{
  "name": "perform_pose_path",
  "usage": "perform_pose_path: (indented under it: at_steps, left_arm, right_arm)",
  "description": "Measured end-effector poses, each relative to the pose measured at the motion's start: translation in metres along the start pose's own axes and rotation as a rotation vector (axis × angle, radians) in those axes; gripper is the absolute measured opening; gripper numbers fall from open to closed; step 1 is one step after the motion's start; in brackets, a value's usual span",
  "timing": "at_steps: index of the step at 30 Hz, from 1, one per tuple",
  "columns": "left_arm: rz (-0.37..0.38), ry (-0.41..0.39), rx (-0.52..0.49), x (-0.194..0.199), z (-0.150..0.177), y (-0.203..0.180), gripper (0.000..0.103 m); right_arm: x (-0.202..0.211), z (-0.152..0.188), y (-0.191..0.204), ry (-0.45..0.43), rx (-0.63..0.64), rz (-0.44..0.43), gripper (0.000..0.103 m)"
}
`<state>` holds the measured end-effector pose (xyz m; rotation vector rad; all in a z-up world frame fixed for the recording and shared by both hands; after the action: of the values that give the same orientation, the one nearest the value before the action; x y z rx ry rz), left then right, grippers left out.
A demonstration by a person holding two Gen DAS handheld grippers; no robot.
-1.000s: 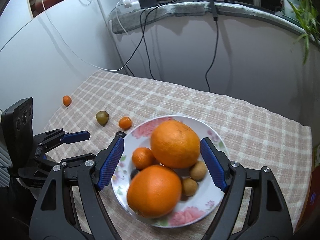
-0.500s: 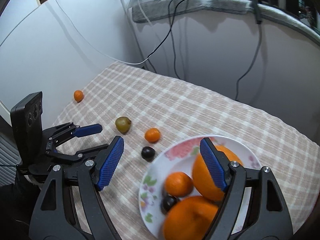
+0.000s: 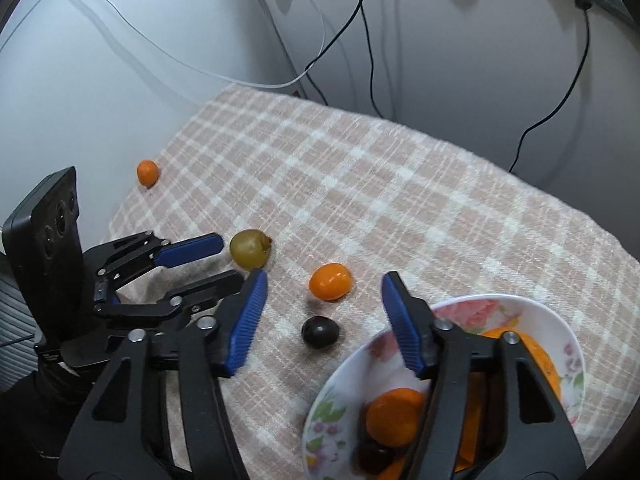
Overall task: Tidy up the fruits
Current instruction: 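Grasp the olive-green fruit with the left tool while the right tool grasps a small mandarin, then carry the green fruit into the plate with the left tool while the right tool drops the mandarin there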
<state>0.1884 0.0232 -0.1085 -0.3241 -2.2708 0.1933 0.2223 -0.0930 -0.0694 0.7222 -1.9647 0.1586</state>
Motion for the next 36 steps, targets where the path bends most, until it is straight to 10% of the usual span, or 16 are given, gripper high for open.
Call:
perform_pose_path:
  at_steps: [22,36]
  left_arm:
    - [0.0,0.028,-0.006,-0.019,-0.003,0.005,0.03]
    - [0.005,0.006,0.005,-0.007,0.001,0.004,0.028]
  right_arm:
    - [-0.047,-0.015,0.008,0.203,0.015,0.061,0.037]
    - [-0.036,-0.015,0.002,0.148,-0.016,0.047,0.029]
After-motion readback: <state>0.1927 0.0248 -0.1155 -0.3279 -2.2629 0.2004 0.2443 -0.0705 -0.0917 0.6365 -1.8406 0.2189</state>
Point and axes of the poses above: each gripper's, at about its wrist camera, not at the fingertips, and x roughly against the way its jaws point, y to its left, z to its underside, the point moved 1 cm from there along -x, roughly the way its jaws point, and after that the axes turned 1 degree about -y, right-handed, at the moved point
